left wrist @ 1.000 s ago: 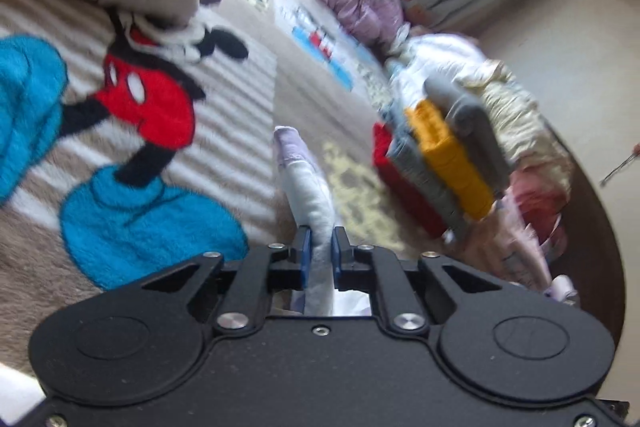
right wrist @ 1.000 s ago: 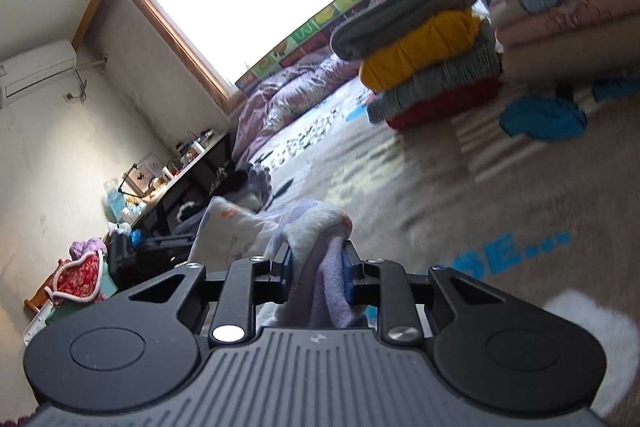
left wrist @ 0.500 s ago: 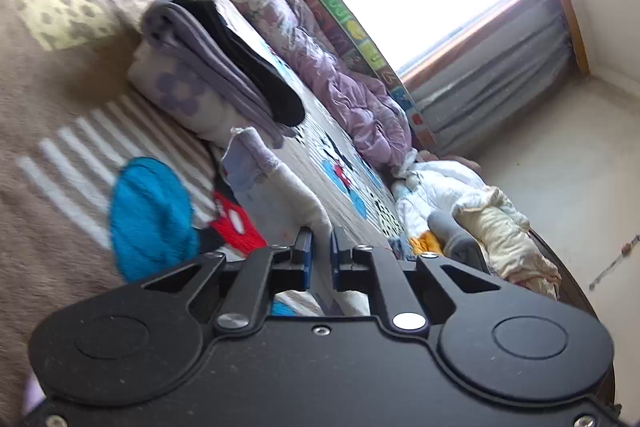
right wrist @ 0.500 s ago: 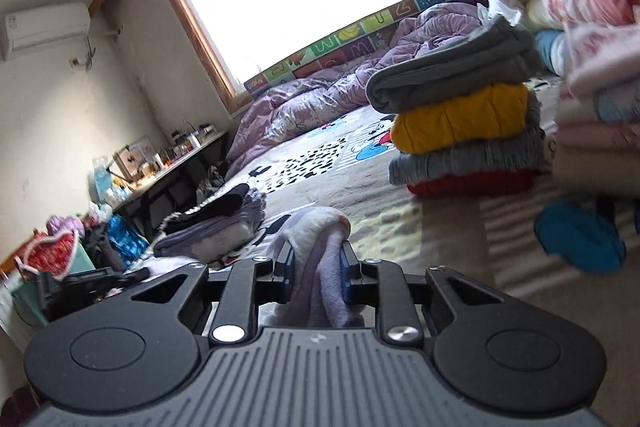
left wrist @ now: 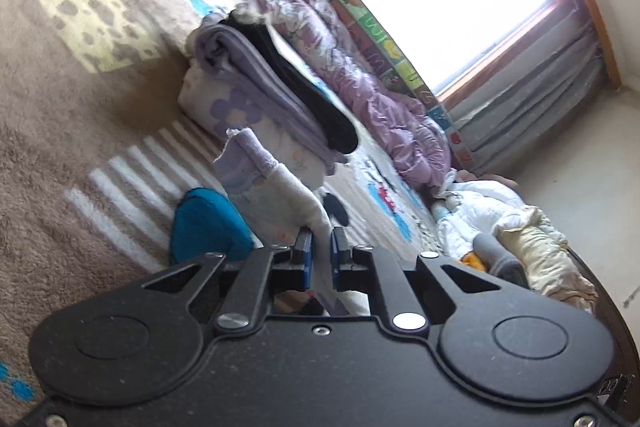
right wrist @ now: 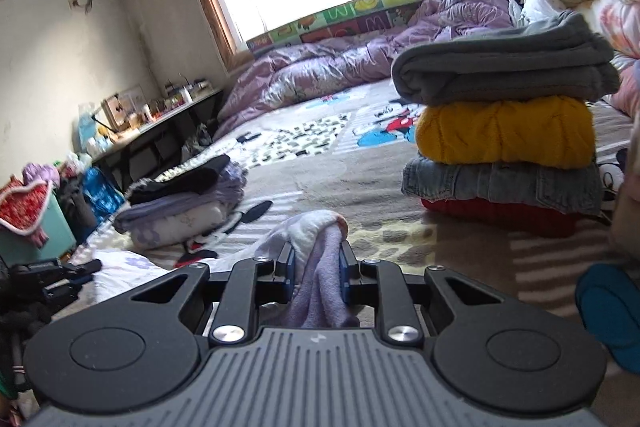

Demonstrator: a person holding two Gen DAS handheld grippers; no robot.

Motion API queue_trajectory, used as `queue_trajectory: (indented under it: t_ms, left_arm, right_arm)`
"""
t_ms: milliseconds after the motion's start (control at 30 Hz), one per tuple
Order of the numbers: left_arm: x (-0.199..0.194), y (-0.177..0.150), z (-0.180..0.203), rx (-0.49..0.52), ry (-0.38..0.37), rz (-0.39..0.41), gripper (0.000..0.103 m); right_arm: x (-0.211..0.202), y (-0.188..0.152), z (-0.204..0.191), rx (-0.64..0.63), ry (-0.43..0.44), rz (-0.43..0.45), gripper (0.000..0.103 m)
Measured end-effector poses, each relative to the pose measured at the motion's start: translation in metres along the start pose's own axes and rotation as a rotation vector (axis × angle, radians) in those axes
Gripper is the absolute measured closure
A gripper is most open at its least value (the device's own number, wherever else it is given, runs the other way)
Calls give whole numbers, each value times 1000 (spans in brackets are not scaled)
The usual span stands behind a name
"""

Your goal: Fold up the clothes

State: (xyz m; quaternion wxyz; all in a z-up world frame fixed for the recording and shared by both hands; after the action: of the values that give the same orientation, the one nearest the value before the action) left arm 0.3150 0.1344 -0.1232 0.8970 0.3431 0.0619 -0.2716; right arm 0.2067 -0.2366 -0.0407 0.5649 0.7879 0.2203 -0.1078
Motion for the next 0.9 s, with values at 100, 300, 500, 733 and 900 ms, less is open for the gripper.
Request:
queue_trajectory:
  t_ms: [100,300,500,733,900]
  left_arm:
    - [9,-2,-5,-6,37,-24,96]
    - [24,-5,-9,23,129,-115,96]
    - [35,-10,-17,41,215,-218,93]
    - [12,1,-14,63,174,-202,58]
    - [-18,11,-6,101,124,-136,54]
  right_arm:
    - [19,-1,2,-22,-13,-34,81]
    - [52,-13,15,-27,-53,-122,81]
    - [72,-37,28,-15,-102,-227,81]
    - [63,-29,39,46,-129,-249,64]
    - [24,-14,56,108,-149,-170,59]
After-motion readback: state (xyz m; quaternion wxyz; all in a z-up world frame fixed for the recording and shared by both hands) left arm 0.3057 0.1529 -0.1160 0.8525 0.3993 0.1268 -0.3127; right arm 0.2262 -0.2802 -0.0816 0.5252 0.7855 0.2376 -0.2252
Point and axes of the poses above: each gripper's, at about its wrist camera, not at the fingertips, and x roughly the way its jaws point, z to its right, y to its top, the point moved 1 cm from there along x, roughly the way its jaws point, and after that the axes turned 3 degrees about -y, right-handed, at the moved point
